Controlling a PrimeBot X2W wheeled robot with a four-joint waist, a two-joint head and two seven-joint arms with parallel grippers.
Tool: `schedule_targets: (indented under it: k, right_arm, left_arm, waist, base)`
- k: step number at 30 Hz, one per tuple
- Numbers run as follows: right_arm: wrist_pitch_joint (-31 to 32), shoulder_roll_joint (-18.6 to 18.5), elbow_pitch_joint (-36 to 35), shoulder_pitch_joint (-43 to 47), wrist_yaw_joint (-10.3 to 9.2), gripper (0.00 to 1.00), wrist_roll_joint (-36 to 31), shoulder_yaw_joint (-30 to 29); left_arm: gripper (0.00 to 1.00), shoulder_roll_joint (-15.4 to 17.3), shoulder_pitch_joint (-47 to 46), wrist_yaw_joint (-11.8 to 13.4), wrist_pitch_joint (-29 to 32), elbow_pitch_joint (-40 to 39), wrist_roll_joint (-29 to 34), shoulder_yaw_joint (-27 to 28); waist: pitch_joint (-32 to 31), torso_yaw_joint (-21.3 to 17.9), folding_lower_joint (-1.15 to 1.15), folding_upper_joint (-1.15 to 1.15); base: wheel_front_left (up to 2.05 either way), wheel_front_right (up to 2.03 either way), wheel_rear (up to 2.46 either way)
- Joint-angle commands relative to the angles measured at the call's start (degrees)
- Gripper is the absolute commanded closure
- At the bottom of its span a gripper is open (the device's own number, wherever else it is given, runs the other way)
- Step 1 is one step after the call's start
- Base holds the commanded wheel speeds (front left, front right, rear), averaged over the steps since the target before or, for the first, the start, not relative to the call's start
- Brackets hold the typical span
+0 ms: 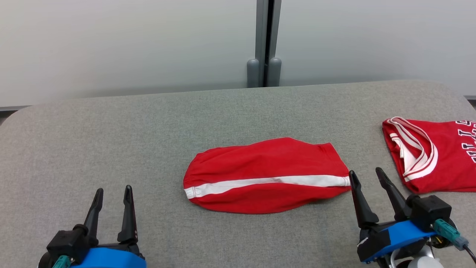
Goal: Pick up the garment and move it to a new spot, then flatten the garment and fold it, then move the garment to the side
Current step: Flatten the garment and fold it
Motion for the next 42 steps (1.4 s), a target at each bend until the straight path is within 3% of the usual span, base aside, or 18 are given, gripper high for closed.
schedule_targets:
  k: [1, 11, 26, 34, 42]
  right_arm:
    - [0.02, -0.51, 0.23, 0.96, 0.03, 0.00, -0.45, -0.46]
    - [0.07, 0.06, 0.60, 2.39, 0.03, 0.00, -0.81, -2.30]
    - [-0.19, 0.74, 0.20, 1.28, 0.03, 0.00, -0.87, -2.31]
    - [-0.12, 0.88, 0.33, 0.06, 0.03, 0.00, -0.67, -1.46]
    - [-0.41, 0.91, 0.81, -1.41, 0.03, 0.00, -0.39, -0.03]
  left_arm:
    - [0.00, -0.37, 0.73, -0.58, -0.23, 0.34, 0.68, 0.94]
    - [0.00, -1.76, 0.67, -2.80, -0.24, 2.60, 2.84, 4.05]
    - [0.00, -2.89, -1.05, -4.34, -0.23, 3.79, 4.73, 3.87]
    - [0.00, -3.20, -6.01, -5.15, 3.14, 11.48, 1.86, -2.55]
    - [0.00, -1.49, -13.16, -5.16, 5.17, 19.71, -5.88, -13.02]
  waist:
    - [-0.14, 0.07, 0.01, 0.00]
    - [-0.24, -0.24, 0.01, 0.00]
    - [1.68, 0.04, 0.01, 0.00]
    - [3.09, 0.24, 0.01, 0.00]
    - [4.69, -1.63, 0.01, 0.00]
  base:
    - [0.00, 0.00, 0.00]
    - [0.00, 0.00, 0.00]
    - [0.00, 0.00, 0.00]
    - [0.00, 0.00, 0.00]
    - [0.00, 0.00, 0.00]
